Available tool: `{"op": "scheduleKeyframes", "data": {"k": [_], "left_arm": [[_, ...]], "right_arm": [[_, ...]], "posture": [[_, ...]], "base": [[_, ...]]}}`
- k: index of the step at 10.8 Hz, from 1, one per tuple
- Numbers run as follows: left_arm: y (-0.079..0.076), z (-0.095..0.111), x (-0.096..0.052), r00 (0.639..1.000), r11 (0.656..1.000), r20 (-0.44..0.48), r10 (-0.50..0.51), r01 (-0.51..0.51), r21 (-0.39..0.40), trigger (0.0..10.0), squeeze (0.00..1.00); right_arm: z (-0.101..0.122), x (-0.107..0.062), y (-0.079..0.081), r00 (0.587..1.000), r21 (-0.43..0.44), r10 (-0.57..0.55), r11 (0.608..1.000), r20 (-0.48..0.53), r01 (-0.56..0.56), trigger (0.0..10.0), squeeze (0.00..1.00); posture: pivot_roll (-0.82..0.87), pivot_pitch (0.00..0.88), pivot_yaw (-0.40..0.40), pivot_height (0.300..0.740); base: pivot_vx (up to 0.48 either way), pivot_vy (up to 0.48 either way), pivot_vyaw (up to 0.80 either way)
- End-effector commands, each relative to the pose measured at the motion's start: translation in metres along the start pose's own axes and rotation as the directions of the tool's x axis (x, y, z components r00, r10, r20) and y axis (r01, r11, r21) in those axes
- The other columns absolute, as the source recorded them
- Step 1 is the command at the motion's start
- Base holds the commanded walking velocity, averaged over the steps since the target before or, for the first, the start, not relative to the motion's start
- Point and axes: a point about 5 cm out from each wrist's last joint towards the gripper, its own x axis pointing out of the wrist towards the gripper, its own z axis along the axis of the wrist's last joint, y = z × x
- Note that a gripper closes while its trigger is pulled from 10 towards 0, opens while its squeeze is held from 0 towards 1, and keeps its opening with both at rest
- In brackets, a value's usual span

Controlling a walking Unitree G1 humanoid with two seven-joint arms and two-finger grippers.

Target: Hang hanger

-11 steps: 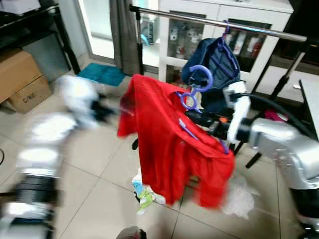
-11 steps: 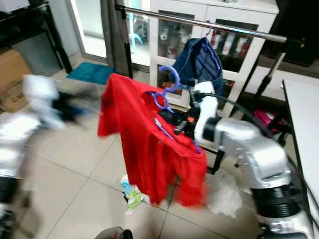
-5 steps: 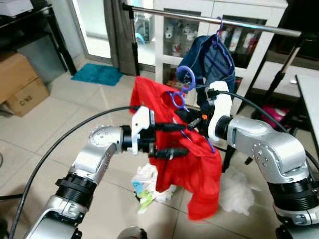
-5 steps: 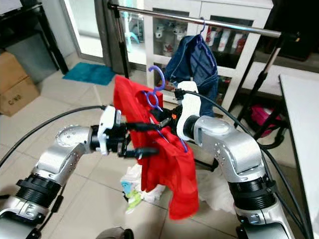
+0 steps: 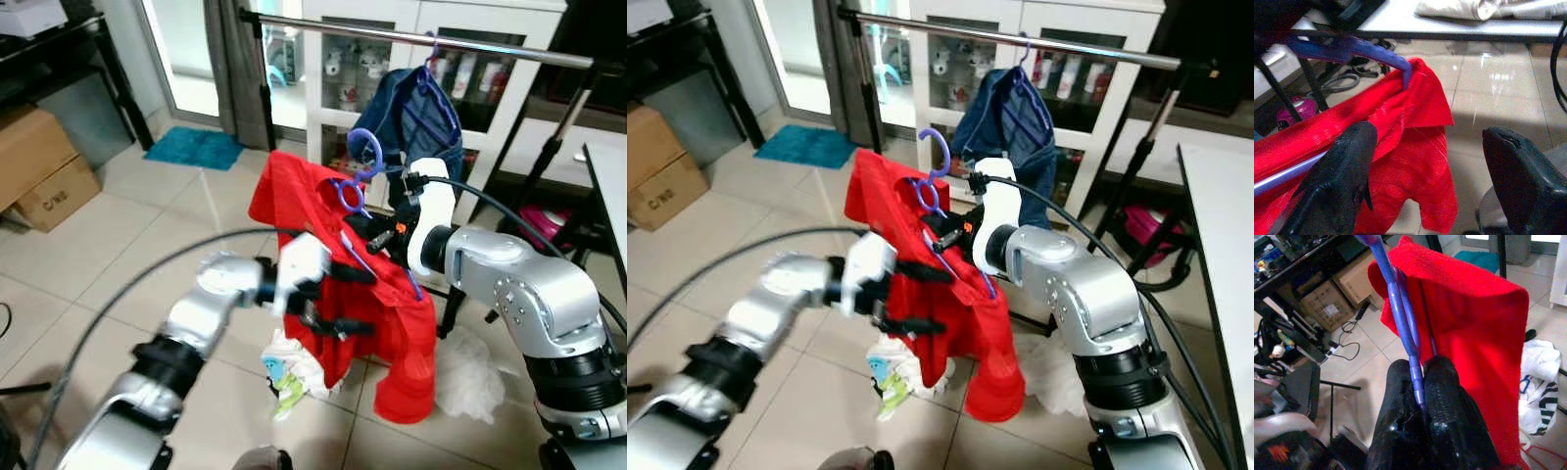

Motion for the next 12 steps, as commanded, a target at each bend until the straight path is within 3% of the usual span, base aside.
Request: {"op": "scheduleKeyframes", "data": {"k": [1, 3, 6, 12], "left_arm": [[0.003, 0.002, 0.003, 1.0, 0.999, -0.022, -0.006, 0.007, 0.047, 6.0, 0.0], [0.008, 0.0, 0.01, 1.0, 0.997, -0.017, 0.022, -0.02, 0.075, 0.0, 0.0], [0.02, 0.006, 0.015, 0.993, 0.982, 0.023, 0.116, -0.118, 0.15, 0.0, 0.0], [0.016, -0.007, 0.025, 0.998, 0.99, -0.024, 0.063, -0.059, 0.129, 0.0, 0.0]], "right_arm": [[0.014, -0.004, 0.0, 0.999, -0.032, -0.006, 0.999, 0.043, 0.007, 10.0, 0.0], [0.015, -0.004, 0.001, 0.999, -0.031, -0.001, 1.0, 0.044, 0.003, 10.0, 0.0], [0.015, -0.004, 0.003, 0.999, -0.031, 0.009, 0.999, 0.047, -0.008, 10.0, 0.0], [0.017, -0.003, 0.005, 0.999, -0.032, 0.015, 0.999, 0.052, -0.014, 10.0, 0.0]], "posture": [[-0.08, 0.0, 0.087, 0.74], [-0.08, 0.0, 0.089, 0.74], [-0.09, 0.002, 0.093, 0.74], [-0.09, 0.002, 0.097, 0.74]], "base": [[0.0, 0.0, 0.0], [0.0, 0.0, 0.0], [0.0, 0.0, 0.0], [0.0, 0.0, 0.0]]}}
